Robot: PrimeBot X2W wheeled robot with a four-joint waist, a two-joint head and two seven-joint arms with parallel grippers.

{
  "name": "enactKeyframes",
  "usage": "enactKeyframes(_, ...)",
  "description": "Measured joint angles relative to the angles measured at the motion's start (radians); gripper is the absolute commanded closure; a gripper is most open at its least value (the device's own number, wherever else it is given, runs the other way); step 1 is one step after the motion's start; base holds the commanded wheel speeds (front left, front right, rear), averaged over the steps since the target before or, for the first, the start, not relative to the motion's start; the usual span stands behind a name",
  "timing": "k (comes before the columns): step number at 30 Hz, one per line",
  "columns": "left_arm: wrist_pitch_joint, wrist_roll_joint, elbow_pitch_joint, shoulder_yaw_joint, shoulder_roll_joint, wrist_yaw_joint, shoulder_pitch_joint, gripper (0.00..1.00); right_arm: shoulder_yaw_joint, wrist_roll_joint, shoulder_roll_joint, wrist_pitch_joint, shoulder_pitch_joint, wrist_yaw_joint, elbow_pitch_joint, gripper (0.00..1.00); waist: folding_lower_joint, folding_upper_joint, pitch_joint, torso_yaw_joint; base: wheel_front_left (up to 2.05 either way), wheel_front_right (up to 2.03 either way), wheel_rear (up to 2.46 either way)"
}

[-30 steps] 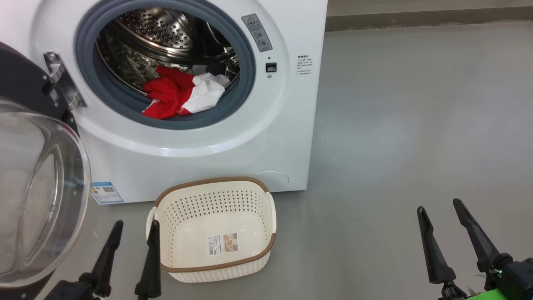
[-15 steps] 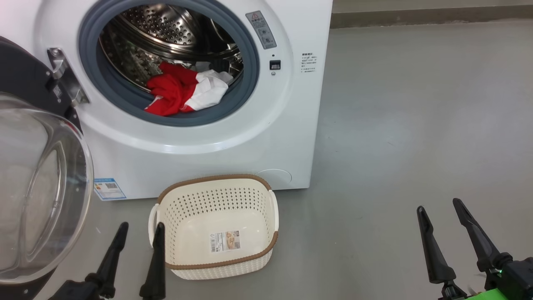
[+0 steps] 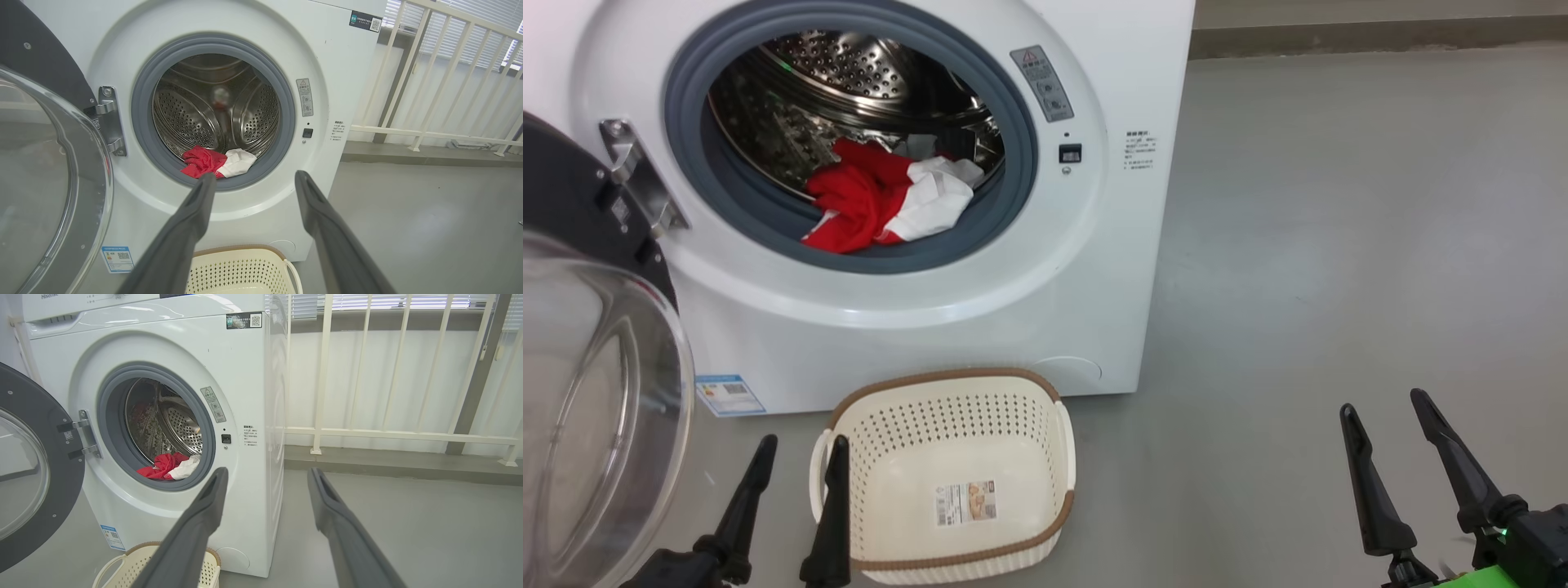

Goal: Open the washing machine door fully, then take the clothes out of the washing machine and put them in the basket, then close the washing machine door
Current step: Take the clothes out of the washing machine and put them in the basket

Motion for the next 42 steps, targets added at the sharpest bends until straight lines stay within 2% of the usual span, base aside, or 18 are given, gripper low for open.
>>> enactKeyframes(11,-0.006,0.012,-0.016,-0.018,0.007,-0.002,-0.005,0.00,0.001,0.000,0.000,0.000,0.000,0.000,0.000,0.00,0.0000,0.0000,0.004,0.007,1.02,-1.02,0.00)
enactKeyframes(30,0.001,0.014,-0.016,-0.026,0.009,0.016,-0.005,0.00,0.003,0.005,0.000,0.000,0.000,0.000,0.006,0.00,0.0000,0.0000,0.012,0.011,0.01,-0.01,0.00)
enactKeyframes(42,0.001,0.014,-0.011,-0.027,0.009,0.017,-0.045,0.00,0.005,0.005,0.000,-0.002,-0.011,0.000,0.005,0.00,0.0000,0.0000,0.064,0.015,0.00,0.00,0.00)
